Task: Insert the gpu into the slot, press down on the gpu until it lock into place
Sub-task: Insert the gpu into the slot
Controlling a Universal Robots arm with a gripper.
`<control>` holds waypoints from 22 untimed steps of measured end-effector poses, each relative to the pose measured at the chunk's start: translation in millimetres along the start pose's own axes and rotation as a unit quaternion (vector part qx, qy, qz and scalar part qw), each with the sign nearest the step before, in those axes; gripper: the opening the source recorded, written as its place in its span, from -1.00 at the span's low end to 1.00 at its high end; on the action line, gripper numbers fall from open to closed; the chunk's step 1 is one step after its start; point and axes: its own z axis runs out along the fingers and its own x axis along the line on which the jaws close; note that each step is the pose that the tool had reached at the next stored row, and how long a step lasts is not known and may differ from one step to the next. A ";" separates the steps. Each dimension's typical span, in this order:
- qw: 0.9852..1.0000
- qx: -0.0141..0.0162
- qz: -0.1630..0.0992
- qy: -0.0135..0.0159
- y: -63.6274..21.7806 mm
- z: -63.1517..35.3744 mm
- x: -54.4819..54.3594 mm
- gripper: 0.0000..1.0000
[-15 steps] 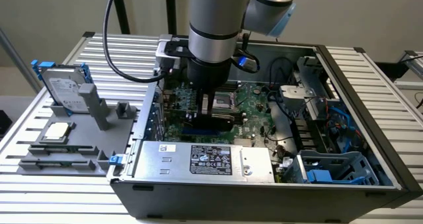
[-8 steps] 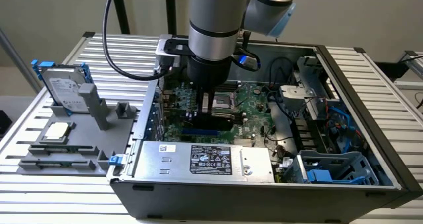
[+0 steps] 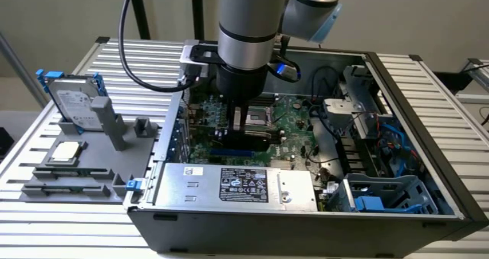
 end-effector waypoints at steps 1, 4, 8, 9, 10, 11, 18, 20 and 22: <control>1.000 0.000 0.000 0.000 0.0 0.1 0.0 -0.47; 1.000 0.000 0.000 0.000 0.0 0.3 -0.1 -0.47; 1.000 0.000 0.000 0.000 0.9 0.6 -0.1 -0.47; 1.000 0.000 -0.001 0.000 0.9 0.6 -0.1 -0.47; 1.000 0.000 -0.001 0.000 0.9 0.6 -0.1 -0.47; 1.000 0.000 -0.001 0.000 1.0 0.6 0.0 -0.47; 1.000 0.001 -0.003 0.000 2.1 0.7 0.0 -0.47; 1.000 0.002 -0.003 0.000 2.4 0.8 0.0 -0.47; 1.000 0.002 -0.003 0.001 3.2 1.1 0.1 -0.47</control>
